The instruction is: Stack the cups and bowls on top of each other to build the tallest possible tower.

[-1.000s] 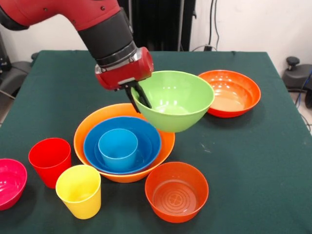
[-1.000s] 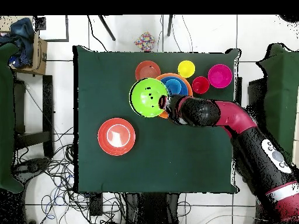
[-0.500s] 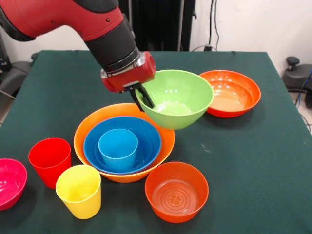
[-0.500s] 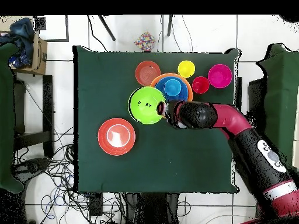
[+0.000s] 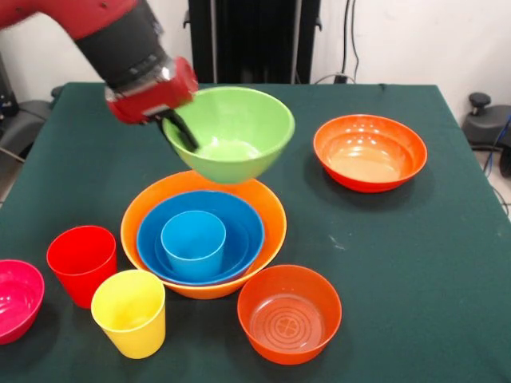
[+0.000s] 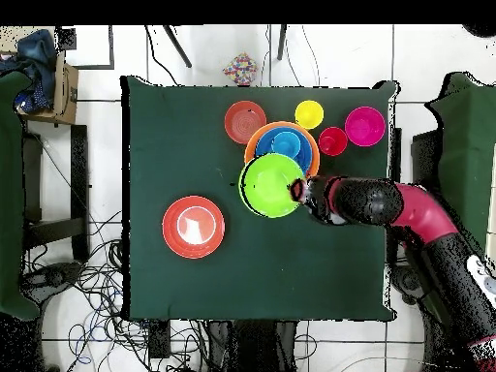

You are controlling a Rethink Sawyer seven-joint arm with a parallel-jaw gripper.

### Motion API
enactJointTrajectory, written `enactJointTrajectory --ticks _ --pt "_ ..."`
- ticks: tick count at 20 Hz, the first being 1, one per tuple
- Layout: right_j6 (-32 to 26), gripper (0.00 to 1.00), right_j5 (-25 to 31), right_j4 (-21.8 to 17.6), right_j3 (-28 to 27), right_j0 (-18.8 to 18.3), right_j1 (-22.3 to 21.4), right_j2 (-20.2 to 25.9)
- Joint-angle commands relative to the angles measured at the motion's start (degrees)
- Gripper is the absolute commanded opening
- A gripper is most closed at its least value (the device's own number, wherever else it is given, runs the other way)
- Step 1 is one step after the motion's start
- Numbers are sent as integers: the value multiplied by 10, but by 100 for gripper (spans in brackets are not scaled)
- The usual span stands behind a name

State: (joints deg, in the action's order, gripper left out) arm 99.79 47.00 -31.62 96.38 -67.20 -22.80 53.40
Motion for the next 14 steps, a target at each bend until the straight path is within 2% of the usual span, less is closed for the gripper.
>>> enactJointTrajectory --ticks 1,6,14 --pt "-213 0 91 -4 10 -17 -32 35" --pt "-217 0 78 -40 -44 -2 4 9" --pt "-213 0 57 -75 -88 24 46 -17"
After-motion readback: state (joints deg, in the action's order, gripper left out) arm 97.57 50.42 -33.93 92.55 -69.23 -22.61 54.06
